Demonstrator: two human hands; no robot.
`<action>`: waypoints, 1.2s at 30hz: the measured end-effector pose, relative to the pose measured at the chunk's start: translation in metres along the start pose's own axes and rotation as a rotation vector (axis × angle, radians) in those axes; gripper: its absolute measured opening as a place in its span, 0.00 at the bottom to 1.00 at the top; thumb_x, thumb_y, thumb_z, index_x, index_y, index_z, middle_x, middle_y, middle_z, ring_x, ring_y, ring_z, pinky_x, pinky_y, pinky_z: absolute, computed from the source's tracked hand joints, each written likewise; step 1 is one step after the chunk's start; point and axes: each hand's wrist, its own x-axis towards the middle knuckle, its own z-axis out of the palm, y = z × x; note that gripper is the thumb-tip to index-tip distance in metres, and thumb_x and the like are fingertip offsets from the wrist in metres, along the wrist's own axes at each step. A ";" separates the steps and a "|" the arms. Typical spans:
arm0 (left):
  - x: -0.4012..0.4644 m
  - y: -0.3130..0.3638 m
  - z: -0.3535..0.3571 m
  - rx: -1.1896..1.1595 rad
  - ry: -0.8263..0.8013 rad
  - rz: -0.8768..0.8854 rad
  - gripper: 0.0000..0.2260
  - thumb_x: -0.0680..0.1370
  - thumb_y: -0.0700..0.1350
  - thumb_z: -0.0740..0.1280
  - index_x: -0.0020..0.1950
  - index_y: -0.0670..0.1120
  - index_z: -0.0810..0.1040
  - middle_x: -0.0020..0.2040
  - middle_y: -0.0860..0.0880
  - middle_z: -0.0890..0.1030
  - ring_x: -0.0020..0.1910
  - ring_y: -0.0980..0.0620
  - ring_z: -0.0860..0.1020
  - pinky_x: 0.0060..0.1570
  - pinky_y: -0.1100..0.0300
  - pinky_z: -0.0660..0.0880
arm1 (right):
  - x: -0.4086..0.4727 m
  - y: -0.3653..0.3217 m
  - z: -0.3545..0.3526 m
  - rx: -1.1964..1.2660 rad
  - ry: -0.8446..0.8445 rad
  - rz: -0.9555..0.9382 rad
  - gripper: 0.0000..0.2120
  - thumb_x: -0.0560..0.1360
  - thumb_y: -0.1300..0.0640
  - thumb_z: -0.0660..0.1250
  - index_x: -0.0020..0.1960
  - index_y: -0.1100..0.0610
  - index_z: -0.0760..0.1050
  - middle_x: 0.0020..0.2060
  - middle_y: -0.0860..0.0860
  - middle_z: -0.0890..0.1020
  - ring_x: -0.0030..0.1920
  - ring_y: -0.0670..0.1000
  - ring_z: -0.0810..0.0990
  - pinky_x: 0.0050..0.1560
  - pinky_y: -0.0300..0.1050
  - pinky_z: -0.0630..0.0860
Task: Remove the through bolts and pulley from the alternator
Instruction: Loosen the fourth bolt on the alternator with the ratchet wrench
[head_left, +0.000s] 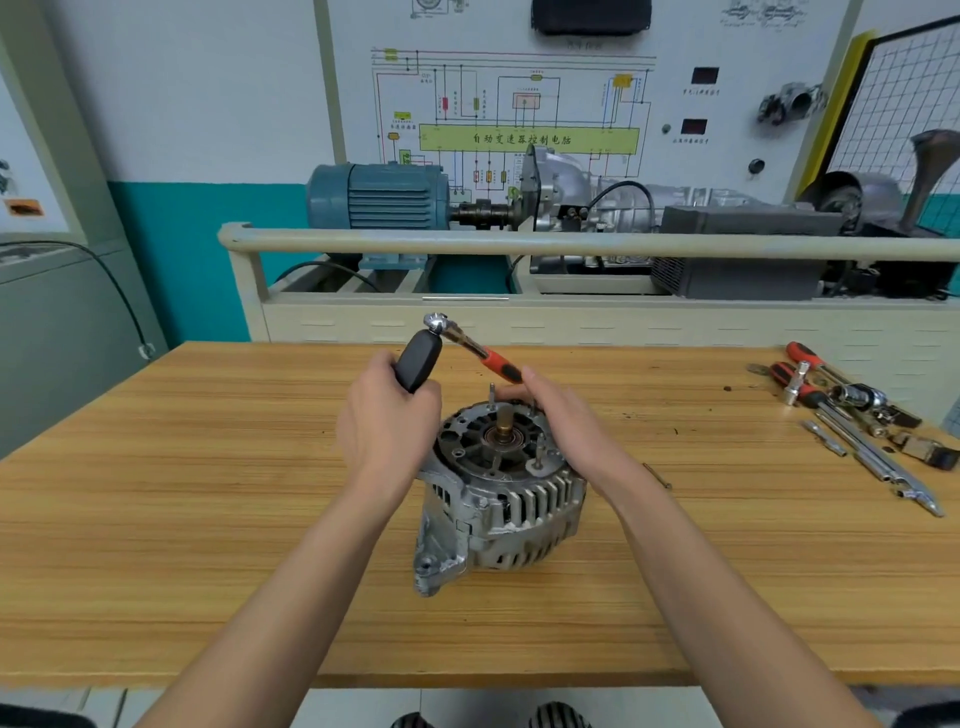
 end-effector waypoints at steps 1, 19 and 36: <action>0.004 -0.002 0.002 -0.006 -0.002 -0.020 0.05 0.71 0.41 0.65 0.39 0.46 0.69 0.29 0.52 0.68 0.28 0.50 0.67 0.29 0.59 0.61 | -0.004 0.001 0.004 0.001 0.060 0.003 0.21 0.80 0.38 0.47 0.55 0.42 0.77 0.66 0.52 0.76 0.61 0.47 0.73 0.67 0.50 0.61; 0.005 0.060 -0.035 -0.943 -0.344 -0.171 0.21 0.77 0.40 0.66 0.27 0.52 0.62 0.21 0.54 0.59 0.20 0.55 0.55 0.21 0.65 0.57 | -0.014 -0.005 0.005 0.078 0.063 -0.040 0.13 0.78 0.49 0.64 0.58 0.54 0.80 0.51 0.48 0.83 0.54 0.49 0.81 0.62 0.57 0.74; -0.003 0.070 -0.020 -0.900 -0.393 -0.119 0.20 0.77 0.36 0.63 0.27 0.49 0.62 0.20 0.54 0.61 0.19 0.55 0.56 0.21 0.66 0.57 | -0.013 -0.005 0.005 0.093 0.098 -0.052 0.14 0.77 0.48 0.65 0.58 0.54 0.80 0.51 0.46 0.83 0.55 0.48 0.80 0.63 0.54 0.73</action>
